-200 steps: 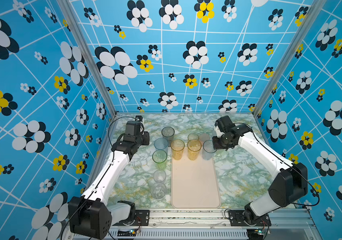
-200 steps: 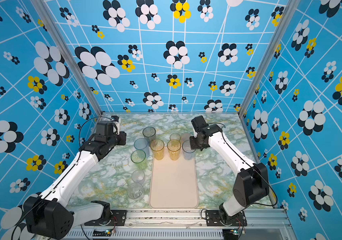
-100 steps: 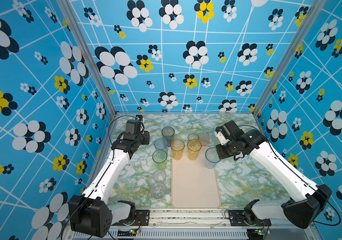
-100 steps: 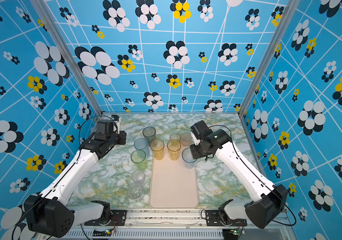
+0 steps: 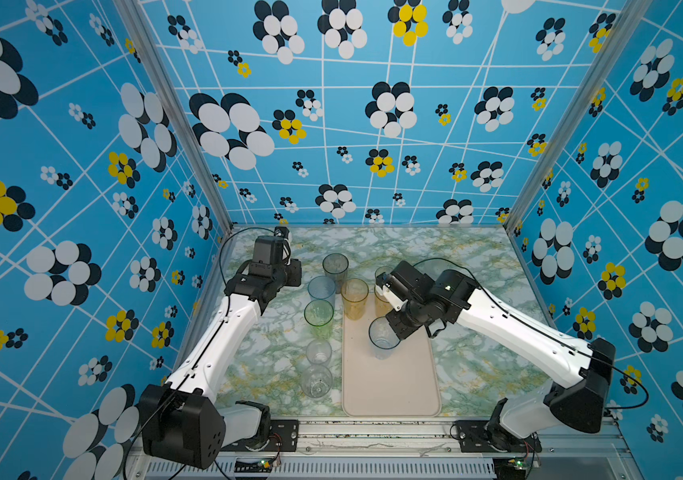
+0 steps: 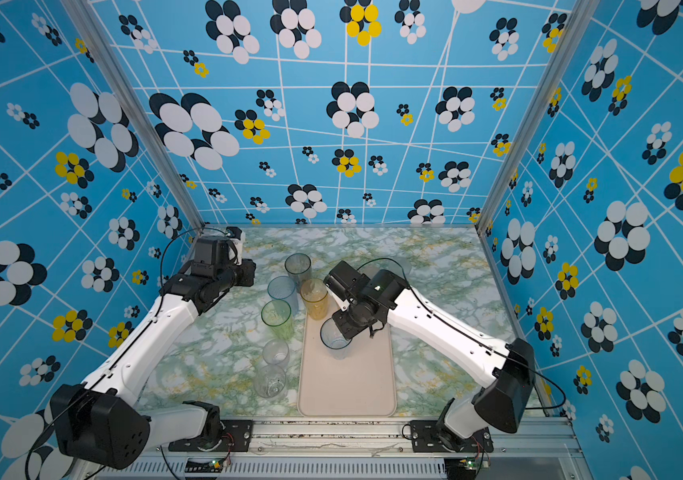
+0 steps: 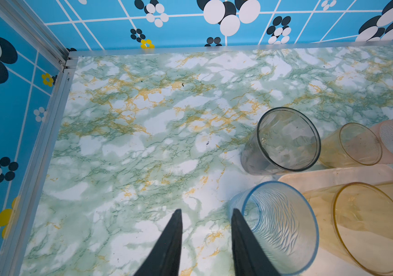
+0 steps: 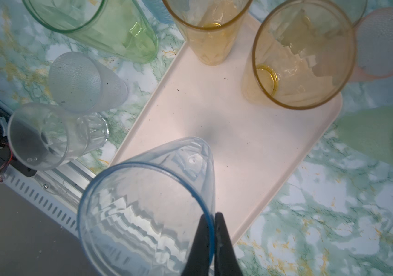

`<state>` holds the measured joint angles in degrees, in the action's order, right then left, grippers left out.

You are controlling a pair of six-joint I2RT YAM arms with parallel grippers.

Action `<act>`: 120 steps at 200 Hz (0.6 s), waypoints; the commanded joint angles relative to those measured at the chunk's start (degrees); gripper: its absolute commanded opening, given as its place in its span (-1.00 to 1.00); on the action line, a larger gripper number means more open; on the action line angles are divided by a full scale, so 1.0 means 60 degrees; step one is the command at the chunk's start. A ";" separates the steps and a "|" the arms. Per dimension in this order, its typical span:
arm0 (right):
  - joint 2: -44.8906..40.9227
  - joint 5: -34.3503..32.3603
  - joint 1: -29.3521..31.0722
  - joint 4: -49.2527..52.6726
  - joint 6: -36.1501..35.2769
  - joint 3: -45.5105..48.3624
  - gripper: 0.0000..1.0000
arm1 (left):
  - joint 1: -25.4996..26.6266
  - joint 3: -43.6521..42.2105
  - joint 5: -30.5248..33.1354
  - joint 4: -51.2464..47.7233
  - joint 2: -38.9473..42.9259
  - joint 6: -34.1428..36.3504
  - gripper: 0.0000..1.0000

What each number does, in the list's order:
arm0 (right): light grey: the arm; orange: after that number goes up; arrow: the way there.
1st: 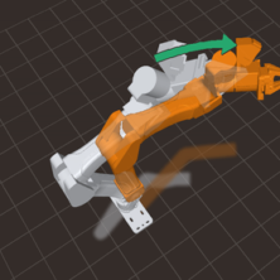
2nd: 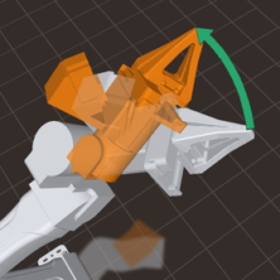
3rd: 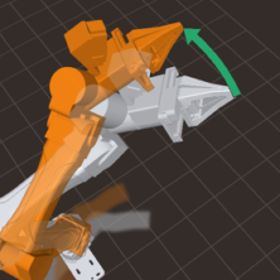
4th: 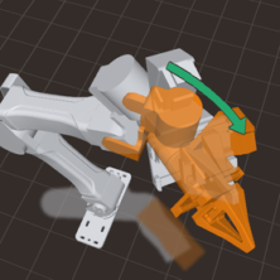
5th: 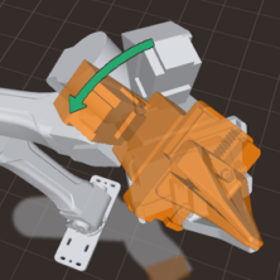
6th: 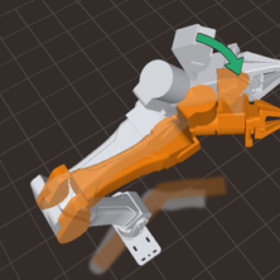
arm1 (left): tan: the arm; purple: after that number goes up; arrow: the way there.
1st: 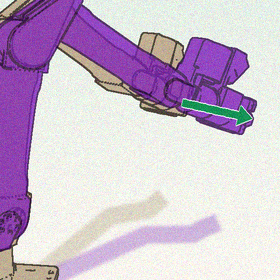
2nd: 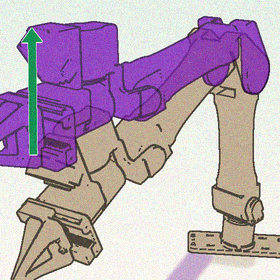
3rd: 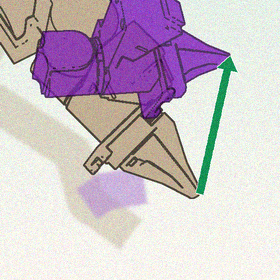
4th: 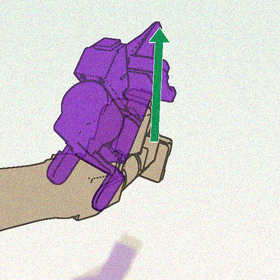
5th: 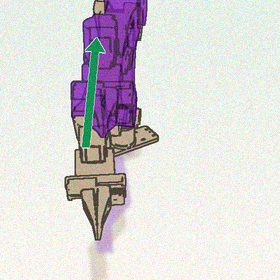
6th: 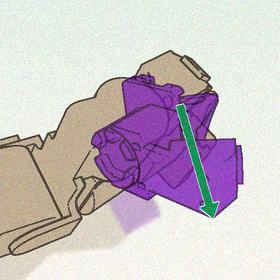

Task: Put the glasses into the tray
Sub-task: 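Lower the blue-rimmed glass onto the tray beside the amber cups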

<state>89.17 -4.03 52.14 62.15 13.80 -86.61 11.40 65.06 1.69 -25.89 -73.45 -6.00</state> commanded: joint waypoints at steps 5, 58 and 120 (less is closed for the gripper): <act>0.0487 0.0096 0.0054 -0.0973 0.0259 -0.0265 -0.99 | 0.0063 0.0331 -0.0121 -0.0285 -0.0034 0.0062 -0.28; 0.1341 0.0329 0.0070 -0.1677 0.0263 -0.0568 -0.99 | 0.0063 0.0308 -0.0136 -0.0241 -0.0179 0.0077 -0.28; 0.2266 0.0408 0.0069 -0.1657 0.0248 -0.1347 -0.98 | 0.0063 0.0379 -0.0207 -0.0255 -0.0385 0.0149 -0.28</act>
<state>101.38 -2.39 52.23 52.86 14.44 -91.88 11.40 65.12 1.26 -26.35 -75.02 -6.00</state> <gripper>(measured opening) 0.055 0.360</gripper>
